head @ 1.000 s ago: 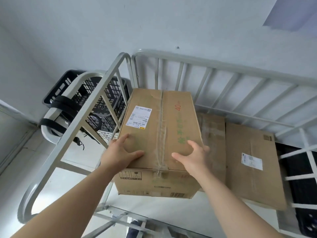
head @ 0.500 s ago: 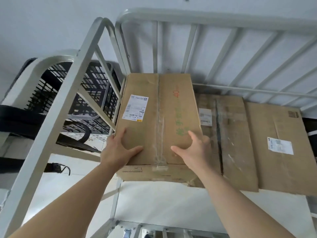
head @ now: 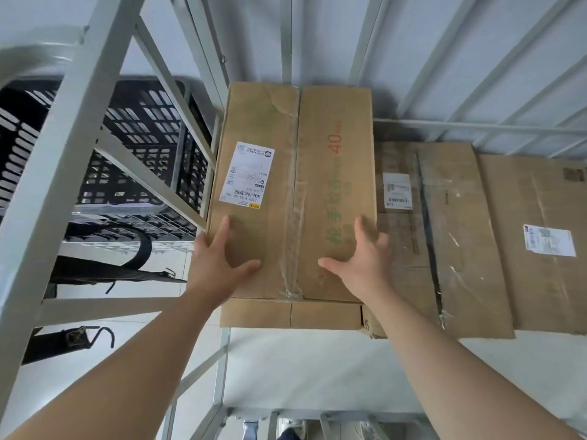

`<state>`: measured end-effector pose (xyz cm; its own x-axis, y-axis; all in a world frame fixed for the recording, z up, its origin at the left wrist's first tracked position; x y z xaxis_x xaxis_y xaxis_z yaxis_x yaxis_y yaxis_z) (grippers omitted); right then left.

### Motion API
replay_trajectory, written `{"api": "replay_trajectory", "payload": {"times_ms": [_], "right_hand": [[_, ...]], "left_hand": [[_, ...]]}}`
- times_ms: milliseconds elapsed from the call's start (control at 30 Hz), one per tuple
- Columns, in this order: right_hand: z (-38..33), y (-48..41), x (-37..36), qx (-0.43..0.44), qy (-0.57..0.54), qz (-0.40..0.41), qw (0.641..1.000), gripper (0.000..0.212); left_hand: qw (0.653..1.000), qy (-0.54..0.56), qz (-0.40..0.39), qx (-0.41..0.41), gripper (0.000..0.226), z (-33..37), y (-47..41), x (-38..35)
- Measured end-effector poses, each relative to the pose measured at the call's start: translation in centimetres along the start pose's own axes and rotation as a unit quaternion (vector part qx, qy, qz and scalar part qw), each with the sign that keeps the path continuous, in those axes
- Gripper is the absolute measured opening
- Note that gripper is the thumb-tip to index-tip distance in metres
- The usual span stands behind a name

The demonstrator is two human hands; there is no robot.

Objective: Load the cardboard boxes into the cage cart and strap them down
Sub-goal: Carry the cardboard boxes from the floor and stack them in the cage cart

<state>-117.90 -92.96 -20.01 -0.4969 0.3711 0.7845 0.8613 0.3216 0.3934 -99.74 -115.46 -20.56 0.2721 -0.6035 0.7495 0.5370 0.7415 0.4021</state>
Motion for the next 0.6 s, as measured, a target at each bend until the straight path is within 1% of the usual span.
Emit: {"api": "replay_trajectory", "payload": {"times_ms": [133,267,333,400,500,600], "right_hand": [[-0.4,-0.4,0.0,0.004,0.025,-0.02,0.999,0.115],[-0.8,0.2,0.7,0.012,0.054,-0.015,0.998,0.108],[-1.3,0.8,1.7,0.039,0.079,0.003,0.996,0.097],[-2.1,1.8,3.4,0.081,0.092,0.033,0.992,0.082],[-3.1,4.0,6.5,0.13,0.113,0.061,0.983,0.069],[-3.4,7.0,10.4,0.141,0.116,0.075,0.98,0.063]], "left_hand": [[1.0,-0.022,-0.01,0.011,0.098,0.2,0.5,-0.2],[0.994,-0.103,0.012,0.012,0.089,1.3,1.5,0.1],[0.986,-0.161,0.03,-0.016,0.081,2.5,2.1,0.4],[0.978,-0.194,0.032,-0.065,0.071,4.5,3.1,0.7],[0.968,-0.203,0.019,-0.144,0.052,8.5,5.4,1.3],[0.961,-0.207,0.003,-0.184,0.04,12.6,8.4,2.4]]}}
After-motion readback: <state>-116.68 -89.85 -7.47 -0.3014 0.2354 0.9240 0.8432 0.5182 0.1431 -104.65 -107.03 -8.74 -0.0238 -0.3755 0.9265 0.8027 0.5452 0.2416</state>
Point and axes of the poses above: each hand's wrist, its own y-axis away from the middle knuckle, its own x-axis out of the back of the hand, z = x × y, the point moved 9 cm from there along -y, towards the middle knuckle, and after that the axes turned 5 degrees about z, right-handed, at the moved point
